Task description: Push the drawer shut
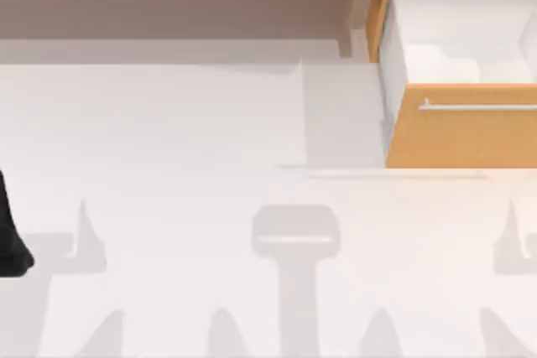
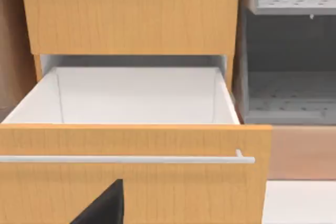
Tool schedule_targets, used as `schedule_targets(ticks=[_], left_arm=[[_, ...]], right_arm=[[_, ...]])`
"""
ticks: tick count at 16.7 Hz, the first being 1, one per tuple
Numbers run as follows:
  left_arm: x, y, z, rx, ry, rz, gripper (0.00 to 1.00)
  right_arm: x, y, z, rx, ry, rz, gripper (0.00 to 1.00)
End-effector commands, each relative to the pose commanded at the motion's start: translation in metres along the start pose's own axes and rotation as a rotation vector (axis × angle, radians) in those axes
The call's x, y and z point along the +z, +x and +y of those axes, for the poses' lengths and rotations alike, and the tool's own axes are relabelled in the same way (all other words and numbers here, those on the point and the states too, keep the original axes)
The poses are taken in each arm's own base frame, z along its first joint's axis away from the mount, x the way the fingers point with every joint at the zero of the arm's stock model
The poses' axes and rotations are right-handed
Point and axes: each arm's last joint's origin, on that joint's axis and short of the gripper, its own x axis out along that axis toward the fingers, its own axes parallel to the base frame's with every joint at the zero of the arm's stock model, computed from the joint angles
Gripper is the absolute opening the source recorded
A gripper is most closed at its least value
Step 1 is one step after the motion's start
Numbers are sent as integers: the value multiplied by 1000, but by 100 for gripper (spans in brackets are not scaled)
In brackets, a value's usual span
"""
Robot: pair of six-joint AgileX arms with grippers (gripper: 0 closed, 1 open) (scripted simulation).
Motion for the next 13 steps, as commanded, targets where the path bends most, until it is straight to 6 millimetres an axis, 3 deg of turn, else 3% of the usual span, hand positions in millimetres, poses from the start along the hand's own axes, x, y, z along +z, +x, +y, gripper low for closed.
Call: schedule_targets(ticks=[3,7,13], left_arm=[[0,0,0,0,0,0,100],[0,0,0,0,0,0,100],[0,0,0,0,0,0,100]], right_arm=[[3,0,-1,1,0,-8,100],[34,6,-9,1,-8,-56,100],[80,50,-47,-5,-18,-35,100]])
